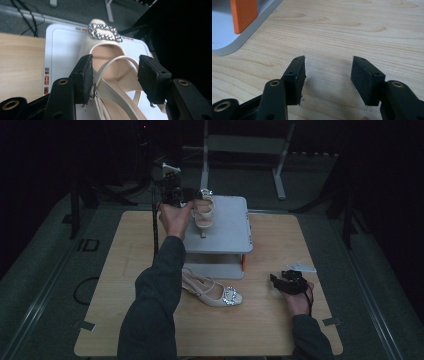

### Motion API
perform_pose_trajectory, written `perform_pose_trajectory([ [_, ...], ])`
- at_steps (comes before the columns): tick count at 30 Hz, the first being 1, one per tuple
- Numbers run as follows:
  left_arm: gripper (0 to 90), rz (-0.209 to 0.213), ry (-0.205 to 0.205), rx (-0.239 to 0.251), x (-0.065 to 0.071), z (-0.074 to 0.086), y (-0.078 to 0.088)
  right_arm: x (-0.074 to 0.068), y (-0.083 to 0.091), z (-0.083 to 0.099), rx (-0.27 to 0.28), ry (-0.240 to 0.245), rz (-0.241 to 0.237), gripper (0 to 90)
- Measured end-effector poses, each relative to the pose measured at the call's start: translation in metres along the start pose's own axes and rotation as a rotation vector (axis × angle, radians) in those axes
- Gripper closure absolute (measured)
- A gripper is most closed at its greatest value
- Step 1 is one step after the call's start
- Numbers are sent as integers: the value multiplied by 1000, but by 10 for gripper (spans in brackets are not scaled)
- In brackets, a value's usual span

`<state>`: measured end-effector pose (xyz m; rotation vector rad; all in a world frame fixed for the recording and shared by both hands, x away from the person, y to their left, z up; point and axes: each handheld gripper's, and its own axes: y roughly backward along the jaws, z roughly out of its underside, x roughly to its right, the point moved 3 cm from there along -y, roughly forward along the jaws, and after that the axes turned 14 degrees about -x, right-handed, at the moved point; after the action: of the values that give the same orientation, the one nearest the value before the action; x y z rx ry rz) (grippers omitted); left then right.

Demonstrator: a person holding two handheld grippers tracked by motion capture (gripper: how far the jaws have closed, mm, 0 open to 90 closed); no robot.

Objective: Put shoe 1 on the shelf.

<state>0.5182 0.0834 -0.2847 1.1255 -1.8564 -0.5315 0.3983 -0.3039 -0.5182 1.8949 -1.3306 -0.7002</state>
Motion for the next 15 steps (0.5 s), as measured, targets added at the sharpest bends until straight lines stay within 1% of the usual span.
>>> perform_pose_trajectory([
  [1, 462, 6, -6, 4, -1, 0, 3, 0, 0, 0, 0, 0, 0, 451],
  [2, 462, 20, -22, 7, -2, 1, 6, -1, 0, 0, 0, 0, -1, 451],
  [5, 462, 16, -62, 12, -2, 3, 13, -1, 0, 0, 1, 0, -1, 451],
  [6, 461, 24, -71, 16, -2, 4, 16, -1, 0, 0, 0, -1, 0, 451],
  [8, 462, 30, -104, 26, -1, 5, 22, -1, 0, 0, 1, 0, 0, 451],
  [10, 462, 36, -128, 37, 1, 7, 28, -1, 0, 0, 0, 2, 1, 451],
  [12, 462, 54, -162, 34, 3, 9, 32, -1, 0, 0, 0, 1, 1, 450],
  [13, 463, 65, -171, 37, 2, 10, 35, -2, 0, 0, 1, 1, 2, 451],
  [14, 475, 89, -173, 45, 1, 11, 37, -2, 1, 0, 1, 1, 1, 451],
  [15, 493, 122, -171, 49, -1, 12, 38, -2, 1, 0, 2, 2, 0, 451],
])
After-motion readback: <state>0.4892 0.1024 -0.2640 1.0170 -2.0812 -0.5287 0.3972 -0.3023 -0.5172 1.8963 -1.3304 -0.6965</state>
